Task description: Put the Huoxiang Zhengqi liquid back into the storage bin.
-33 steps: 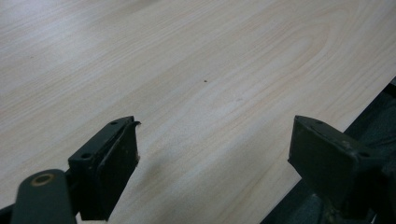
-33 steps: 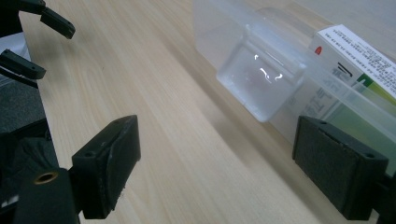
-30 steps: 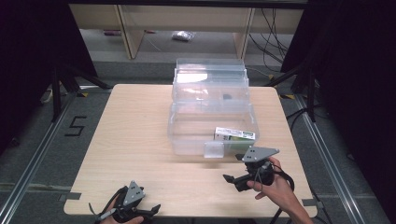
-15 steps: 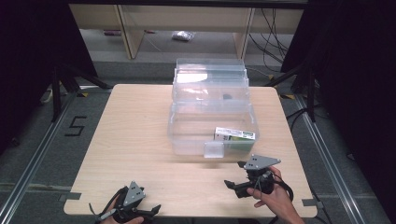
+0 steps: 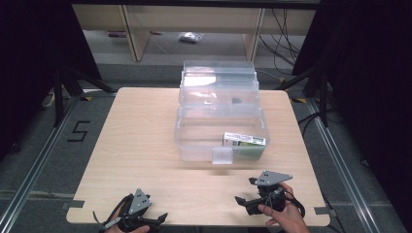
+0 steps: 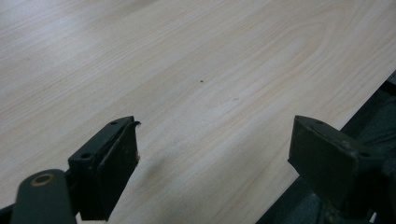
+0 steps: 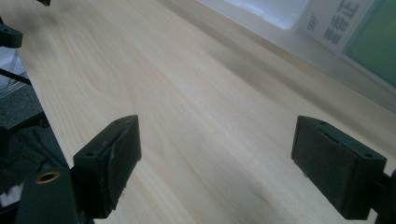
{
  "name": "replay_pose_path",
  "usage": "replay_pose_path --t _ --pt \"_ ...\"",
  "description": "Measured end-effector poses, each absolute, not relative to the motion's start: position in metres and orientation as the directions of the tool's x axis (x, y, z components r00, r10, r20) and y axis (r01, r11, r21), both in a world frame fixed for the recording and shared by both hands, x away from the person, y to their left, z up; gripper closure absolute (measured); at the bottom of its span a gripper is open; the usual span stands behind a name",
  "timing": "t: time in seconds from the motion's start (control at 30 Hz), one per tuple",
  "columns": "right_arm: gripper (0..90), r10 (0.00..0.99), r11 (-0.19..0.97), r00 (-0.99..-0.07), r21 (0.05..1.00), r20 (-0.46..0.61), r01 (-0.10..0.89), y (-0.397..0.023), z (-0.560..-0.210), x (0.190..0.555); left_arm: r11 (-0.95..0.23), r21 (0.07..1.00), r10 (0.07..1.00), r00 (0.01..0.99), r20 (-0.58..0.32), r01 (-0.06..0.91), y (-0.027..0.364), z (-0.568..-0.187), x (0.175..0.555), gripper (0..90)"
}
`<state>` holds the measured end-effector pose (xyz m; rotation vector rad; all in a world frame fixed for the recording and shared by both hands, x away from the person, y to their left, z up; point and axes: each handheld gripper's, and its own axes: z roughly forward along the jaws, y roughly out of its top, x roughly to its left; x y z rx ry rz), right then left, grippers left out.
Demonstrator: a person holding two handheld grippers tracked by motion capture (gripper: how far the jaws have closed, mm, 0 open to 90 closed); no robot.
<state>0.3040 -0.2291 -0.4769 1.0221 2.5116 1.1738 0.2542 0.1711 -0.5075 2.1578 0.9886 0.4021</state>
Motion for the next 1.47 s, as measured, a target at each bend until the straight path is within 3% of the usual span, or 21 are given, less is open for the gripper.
replay_pose_path --t 0.87,1.47 --pt "16.7 0.665 0.48 -0.738 0.688 0.119 0.544 -0.233 -0.488 0.282 -0.467 0.711 0.747 0.665 -0.002 0.527 0.172 -0.507 0.254 15.1" --pt "16.7 0.656 0.5 -0.75 0.694 0.086 0.518 -0.231 -0.489 0.282 -0.459 0.714 0.75 0.661 -0.008 0.529 0.172 -0.507 0.254 15.1"
